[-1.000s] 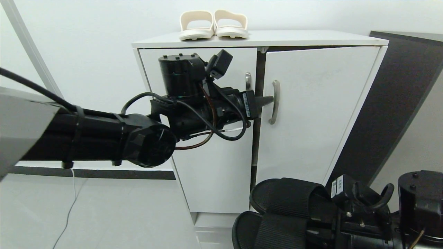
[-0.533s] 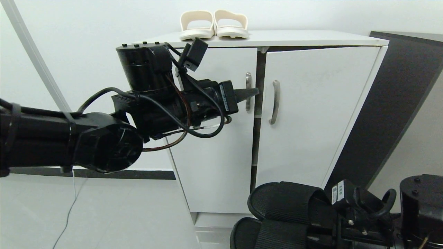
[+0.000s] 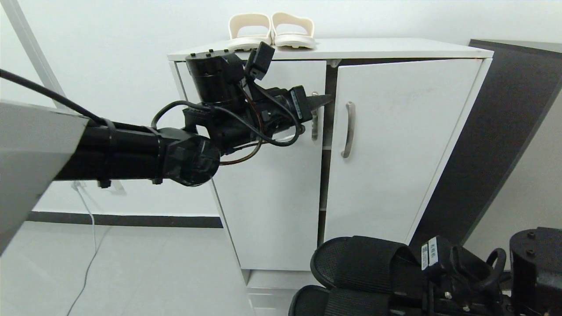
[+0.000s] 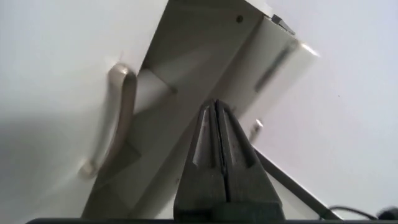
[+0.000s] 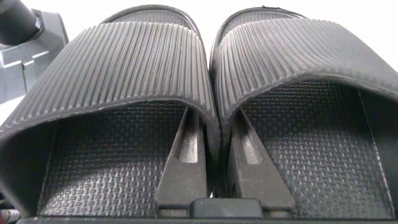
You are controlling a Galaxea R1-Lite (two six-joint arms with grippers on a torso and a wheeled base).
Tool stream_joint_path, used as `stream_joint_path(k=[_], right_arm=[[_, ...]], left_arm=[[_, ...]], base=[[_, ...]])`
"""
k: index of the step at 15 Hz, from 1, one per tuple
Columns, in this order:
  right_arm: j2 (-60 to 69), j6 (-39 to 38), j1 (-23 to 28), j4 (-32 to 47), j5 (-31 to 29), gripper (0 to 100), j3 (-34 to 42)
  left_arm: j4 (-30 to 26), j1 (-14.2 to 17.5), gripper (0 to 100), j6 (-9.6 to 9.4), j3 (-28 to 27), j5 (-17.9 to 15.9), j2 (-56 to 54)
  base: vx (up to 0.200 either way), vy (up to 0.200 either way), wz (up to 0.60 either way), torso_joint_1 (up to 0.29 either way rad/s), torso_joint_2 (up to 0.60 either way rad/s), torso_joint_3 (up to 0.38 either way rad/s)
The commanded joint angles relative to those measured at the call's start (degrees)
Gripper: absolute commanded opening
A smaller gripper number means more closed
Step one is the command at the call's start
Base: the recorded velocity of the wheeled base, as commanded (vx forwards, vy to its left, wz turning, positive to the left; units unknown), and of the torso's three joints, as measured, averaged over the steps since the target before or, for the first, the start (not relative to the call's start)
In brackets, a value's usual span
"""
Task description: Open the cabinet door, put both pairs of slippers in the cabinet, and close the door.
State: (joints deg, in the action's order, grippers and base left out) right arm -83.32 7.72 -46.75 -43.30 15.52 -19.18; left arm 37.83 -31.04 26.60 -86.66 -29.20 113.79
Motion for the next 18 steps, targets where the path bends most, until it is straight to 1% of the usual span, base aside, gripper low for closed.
stream_joint_path(k=[1, 2, 4, 5, 7, 8, 9, 10, 11, 12, 13, 14, 16, 17, 18], right_arm=[[0.00, 0.02, -0.18, -0.03, 0.04, 0, 0.10], [0.00, 0.02, -0.45, 0.06, 0.04, 0, 0.19], [-0.09, -0.07, -1.15, 0.85, 0.04, 0, 0.19], [-0.09, -0.07, -1.24, 0.94, 0.04, 0, 0.19], [-0.17, 0.02, -1.41, 0.94, 0.04, 0, 0.19], [-0.26, 0.02, -1.50, 0.94, 0.04, 0, 0.19], [-0.35, 0.02, -1.50, 0.94, -0.05, 0, 0.19], [-0.35, 0.02, -1.76, 0.94, -0.05, 0, 0.19], [-0.35, 0.02, -1.76, 0.94, -0.05, 0, 0.19], [-0.44, -0.07, -1.76, 0.94, -0.05, 0, 0.19], [-0.52, -0.07, -1.68, 0.94, -0.14, 0, 0.10], [-0.96, -0.33, -1.24, 0.76, -0.31, 0, -0.16], [-1.84, -0.51, 1.75, 0.76, -0.31, 0, -1.30], [-2.81, -0.60, 3.77, 0.59, -0.23, 0, -1.83], [-3.34, -1.04, 4.39, 0.59, -0.31, 0, -2.27]], left_arm=[[-0.21, -0.60, 0, 0.21, -2.99, 0.02, 4.07], [-0.30, -1.04, 0, 0.21, -2.90, 0.02, 4.16], [0.14, -2.62, 0, 0.73, -1.84, 0.46, 3.55], [0.41, -3.42, 0, 0.65, -0.70, 0.72, 2.49], [1.81, -5.35, 0, 0.47, 5.36, 0.72, -1.81], [3.74, -6.67, 0, 0.38, 9.06, 0.72, -4.10], [4.89, -7.55, 0, 0.38, 10.99, 0.72, -5.33], [6.91, -10.36, 0, 0.29, 15.56, 0.72, -7.97], [7.52, -12.38, 0, -0.23, 18.11, 0.72, -9.90], [7.52, -13.00, 0, -0.76, 18.72, 0.72, -10.43], [7.52, -13.00, 0, -1.29, 19.16, 0.81, -10.69], [7.52, -12.29, 0, -1.38, 20.04, 0.98, -11.66], [7.44, -8.34, 0, -1.38, 24.35, 1.95, -15.79], [7.00, -5.00, 0, -1.46, 29.18, 2.13, -21.15], [6.91, -2.10, 0, -1.73, 33.49, 2.13, -26.07]], base=[[0.000, 0.000, 0.00, 0.000, 0.00, 0.000], [0.000, 0.000, 0.00, 0.000, 0.00, 0.000], [-0.200, 0.000, 0.00, 0.002, 0.00, 0.005], [-0.200, 0.000, 0.00, 0.002, 0.01, 0.002], [-0.200, 0.000, 0.00, 0.002, 0.00, -0.002], [-0.200, 0.000, 0.00, 0.002, 0.00, 0.007], [-0.200, 0.000, 0.00, -0.002, 0.00, 0.002], [-0.200, 0.000, 0.00, -0.002, 0.00, 0.007], [-0.200, 0.000, 0.00, -0.002, 0.00, 0.007], [-0.200, 0.000, 0.00, 0.002, 0.01, -0.002], [0.000, 0.000, 0.00, 0.000, 0.00, 0.000], [0.000, 0.000, 0.00, 0.000, 0.00, 0.000], [0.000, 0.000, 0.00, 0.000, 0.00, 0.000], [0.000, 0.000, 0.00, 0.000, 0.00, 0.000], [0.000, 0.000, 0.00, 0.000, 0.00, 0.000]])
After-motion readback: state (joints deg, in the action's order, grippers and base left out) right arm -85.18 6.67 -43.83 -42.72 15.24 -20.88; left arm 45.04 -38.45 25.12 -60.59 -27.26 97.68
